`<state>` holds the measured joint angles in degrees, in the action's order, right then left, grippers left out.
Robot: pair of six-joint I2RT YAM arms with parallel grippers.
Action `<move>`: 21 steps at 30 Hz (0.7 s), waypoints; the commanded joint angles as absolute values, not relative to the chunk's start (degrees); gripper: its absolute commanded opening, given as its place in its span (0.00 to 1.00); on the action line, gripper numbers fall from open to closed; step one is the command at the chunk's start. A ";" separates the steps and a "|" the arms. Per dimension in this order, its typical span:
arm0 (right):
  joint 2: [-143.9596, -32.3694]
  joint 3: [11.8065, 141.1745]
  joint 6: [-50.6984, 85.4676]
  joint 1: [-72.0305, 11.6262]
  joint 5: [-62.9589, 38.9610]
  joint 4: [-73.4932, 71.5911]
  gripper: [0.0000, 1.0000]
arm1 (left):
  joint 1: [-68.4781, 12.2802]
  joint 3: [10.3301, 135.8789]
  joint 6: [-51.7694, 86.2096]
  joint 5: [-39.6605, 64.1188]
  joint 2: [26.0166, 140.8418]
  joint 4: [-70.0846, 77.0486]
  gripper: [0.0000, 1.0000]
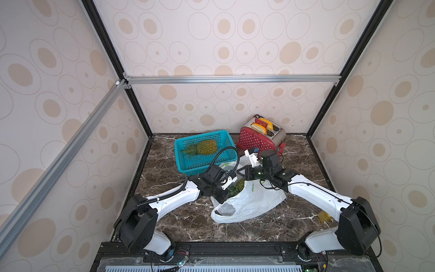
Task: Place the pineapple into a plastic bag & tie a knot
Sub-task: Adjust the pineapple in the plastic bag.
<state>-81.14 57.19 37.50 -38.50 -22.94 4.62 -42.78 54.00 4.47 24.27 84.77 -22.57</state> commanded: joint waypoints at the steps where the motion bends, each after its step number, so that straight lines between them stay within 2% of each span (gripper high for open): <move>1: -81.61 58.73 38.42 -38.43 -22.20 2.96 0.00 | -44.73 57.42 4.29 31.56 84.10 -15.47 0.00; 6: -83.04 58.37 39.46 -38.49 -21.93 1.01 0.00 | -45.31 55.70 7.50 30.90 85.45 -12.02 0.00; 7: -83.21 58.04 39.38 -38.50 -21.63 0.84 0.00 | -45.42 54.96 7.98 30.15 85.84 -11.51 0.08; 8: -83.31 57.93 39.31 -38.49 -21.49 0.79 0.00 | -45.44 53.98 8.23 29.35 85.95 -10.61 0.23; 10: -83.41 58.23 38.65 -38.45 -21.08 1.92 0.00 | -45.44 52.45 8.40 27.83 85.81 -9.56 0.38; 13: -82.74 58.45 37.60 -38.51 -19.30 4.21 0.00 | -45.45 50.80 7.62 25.47 82.99 -8.93 0.53; 16: -82.03 58.16 37.00 -38.44 -17.40 5.99 0.00 | -45.44 49.12 5.80 24.21 78.47 -8.69 0.62; 21: -81.31 57.57 37.60 -38.45 -13.90 8.15 0.00 | -45.43 46.90 1.29 25.70 68.99 -14.73 0.65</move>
<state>-82.70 57.52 38.13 -38.50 -17.19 5.80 -45.32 47.40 5.15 25.17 74.32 -12.29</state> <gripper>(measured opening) 0.042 0.651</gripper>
